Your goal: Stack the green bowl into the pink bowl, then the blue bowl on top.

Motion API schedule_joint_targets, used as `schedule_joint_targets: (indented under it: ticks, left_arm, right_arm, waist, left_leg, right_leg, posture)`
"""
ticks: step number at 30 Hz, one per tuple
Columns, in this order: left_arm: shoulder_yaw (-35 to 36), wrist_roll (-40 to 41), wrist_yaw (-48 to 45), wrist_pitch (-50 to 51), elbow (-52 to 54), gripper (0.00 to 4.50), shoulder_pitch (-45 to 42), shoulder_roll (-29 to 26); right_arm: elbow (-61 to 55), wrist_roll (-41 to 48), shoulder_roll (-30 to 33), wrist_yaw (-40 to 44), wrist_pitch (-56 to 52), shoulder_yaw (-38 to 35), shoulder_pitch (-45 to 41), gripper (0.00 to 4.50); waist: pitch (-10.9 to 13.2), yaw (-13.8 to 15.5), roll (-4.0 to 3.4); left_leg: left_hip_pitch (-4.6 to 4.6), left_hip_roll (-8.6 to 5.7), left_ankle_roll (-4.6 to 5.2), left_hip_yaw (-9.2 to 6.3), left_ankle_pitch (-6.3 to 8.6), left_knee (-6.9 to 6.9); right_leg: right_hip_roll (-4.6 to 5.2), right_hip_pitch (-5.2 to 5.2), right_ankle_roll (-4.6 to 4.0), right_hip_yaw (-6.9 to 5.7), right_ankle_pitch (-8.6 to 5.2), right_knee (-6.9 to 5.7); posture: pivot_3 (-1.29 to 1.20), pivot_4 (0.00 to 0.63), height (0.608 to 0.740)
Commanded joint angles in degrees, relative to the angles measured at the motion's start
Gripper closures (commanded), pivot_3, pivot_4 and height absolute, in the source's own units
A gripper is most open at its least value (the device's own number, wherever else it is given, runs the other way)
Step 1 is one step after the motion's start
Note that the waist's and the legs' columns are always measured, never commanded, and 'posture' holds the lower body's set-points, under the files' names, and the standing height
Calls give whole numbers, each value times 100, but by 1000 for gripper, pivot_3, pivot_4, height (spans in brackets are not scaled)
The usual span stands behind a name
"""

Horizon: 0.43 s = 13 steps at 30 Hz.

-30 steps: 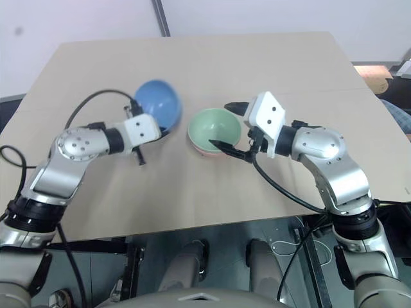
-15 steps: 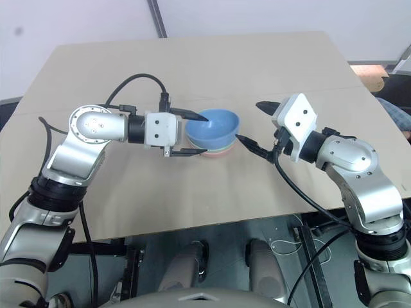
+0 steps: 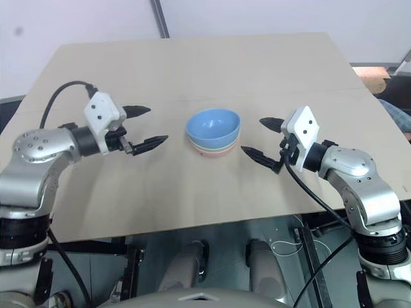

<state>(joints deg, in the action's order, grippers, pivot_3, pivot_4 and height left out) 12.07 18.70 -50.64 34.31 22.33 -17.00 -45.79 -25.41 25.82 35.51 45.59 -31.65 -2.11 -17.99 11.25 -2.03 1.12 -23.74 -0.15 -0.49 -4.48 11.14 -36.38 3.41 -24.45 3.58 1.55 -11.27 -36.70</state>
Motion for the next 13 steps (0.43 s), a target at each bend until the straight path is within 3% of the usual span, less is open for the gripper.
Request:
schedule_joint_targets:
  ticks: [1,3,7,13]
  left_arm:
    - [1027,556,559,-320,359,33,741,774]
    - [1335,589,559,-817,348,33,1116,1035]
    - [1859,861,49,-1044,316,33,1943,857]
    - [2024,1078,-358,-1153,208,33,2495,499]
  right_arm:
    - [161,-146,293,268,422,-144,160,0]
    - [189,-80,464,377,435,-297,295,0]
    - [184,227,991,765,384,-994,876,0]
    - [135,548,1471,1099,296,-1752,1509,0]
  waist:
    - [-2,-4,-6]
    - [1,14,10]
    - [2,40,14]
    - [1,115,15]
  left_leg:
    - [1,0,0,0,0,2]
    - [2,-1,0,1,0,3]
    - [2,8,-1,-2,0,2]
    - [4,11,-1,10,1,-9]
  right_leg:
    - [0,1,0,0,0,0]
    - [7,0,-1,-2,1,2]
    - [-5,1,-21,-5,-8,-1]
    - [-1,5,-21,0,-11,5]
  posture:
    - [0,150,740]
    - [0,150,740]
    - [0,150,740]
    - [0,150,740]
